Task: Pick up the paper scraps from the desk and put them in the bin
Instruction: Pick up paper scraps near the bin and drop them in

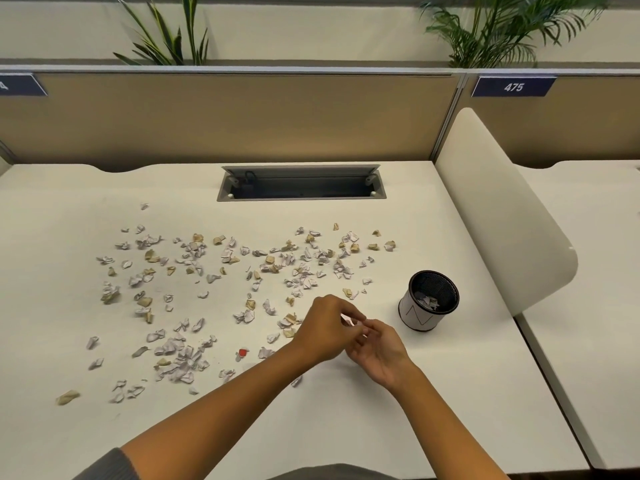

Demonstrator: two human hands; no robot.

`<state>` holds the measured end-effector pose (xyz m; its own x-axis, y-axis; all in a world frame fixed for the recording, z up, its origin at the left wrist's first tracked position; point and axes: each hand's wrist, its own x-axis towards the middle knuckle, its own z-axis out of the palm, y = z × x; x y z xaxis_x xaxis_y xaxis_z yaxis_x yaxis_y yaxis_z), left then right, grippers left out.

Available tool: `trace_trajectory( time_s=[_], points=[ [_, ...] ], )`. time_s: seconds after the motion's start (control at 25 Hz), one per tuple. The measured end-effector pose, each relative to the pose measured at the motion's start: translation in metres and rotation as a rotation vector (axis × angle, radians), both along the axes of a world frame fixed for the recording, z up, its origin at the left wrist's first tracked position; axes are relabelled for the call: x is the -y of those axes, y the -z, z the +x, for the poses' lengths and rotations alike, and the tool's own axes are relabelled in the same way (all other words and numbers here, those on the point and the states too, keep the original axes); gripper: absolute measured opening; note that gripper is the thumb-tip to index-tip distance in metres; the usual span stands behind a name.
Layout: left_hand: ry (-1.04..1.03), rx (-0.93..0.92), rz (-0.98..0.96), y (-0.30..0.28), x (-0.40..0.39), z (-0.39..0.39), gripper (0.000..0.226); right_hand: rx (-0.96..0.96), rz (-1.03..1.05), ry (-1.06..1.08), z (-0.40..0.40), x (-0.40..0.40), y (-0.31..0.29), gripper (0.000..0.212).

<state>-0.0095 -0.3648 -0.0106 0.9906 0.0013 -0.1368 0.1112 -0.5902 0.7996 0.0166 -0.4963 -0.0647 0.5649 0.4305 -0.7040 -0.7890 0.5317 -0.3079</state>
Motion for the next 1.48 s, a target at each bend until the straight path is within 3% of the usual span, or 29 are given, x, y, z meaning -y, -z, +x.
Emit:
trace_trajectory(
  time_s=[0.2, 0.28, 0.4, 0.6, 0.72, 0.84, 1.12, 1.48],
  points=[
    [-0.196, 0.023, 0.128, 0.012, -0.023, 0.001, 0.02, -0.073, 0.057, 0.125, 0.004, -0.001, -0.006, 0.021],
    [-0.238, -0.068, 0.251, 0.027, -0.043, -0.002, 0.032, -0.107, 0.1, 0.168, 0.006, 0.003, -0.006, 0.021],
    [-0.187, -0.226, 0.402, 0.047, -0.056, -0.015, 0.047, -0.123, 0.108, 0.201, 0.007, 0.008, -0.003, 0.021],
    [-0.054, -0.183, 0.4, 0.068, -0.052, -0.034, 0.055, -0.131, 0.087, 0.224, 0.005, 0.005, 0.002, 0.019],
    [0.049, -0.163, 0.545, 0.076, -0.057, -0.037, 0.048, -0.124, 0.07, 0.216, 0.004, 0.004, 0.003, 0.019],
    [0.08, -0.135, 0.656, 0.075, -0.062, -0.033, 0.027, -0.114, 0.04, 0.193, 0.001, 0.001, 0.004, 0.018],
    [-0.165, -0.032, 0.325, 0.045, -0.06, -0.007, 0.022, -0.061, -0.015, 0.095, -0.004, -0.009, 0.001, 0.022],
    [-0.012, -0.014, 0.055, 0.008, -0.012, -0.003, 0.023, -0.013, -0.059, 0.018, -0.005, -0.023, -0.013, 0.021]
  ],
)
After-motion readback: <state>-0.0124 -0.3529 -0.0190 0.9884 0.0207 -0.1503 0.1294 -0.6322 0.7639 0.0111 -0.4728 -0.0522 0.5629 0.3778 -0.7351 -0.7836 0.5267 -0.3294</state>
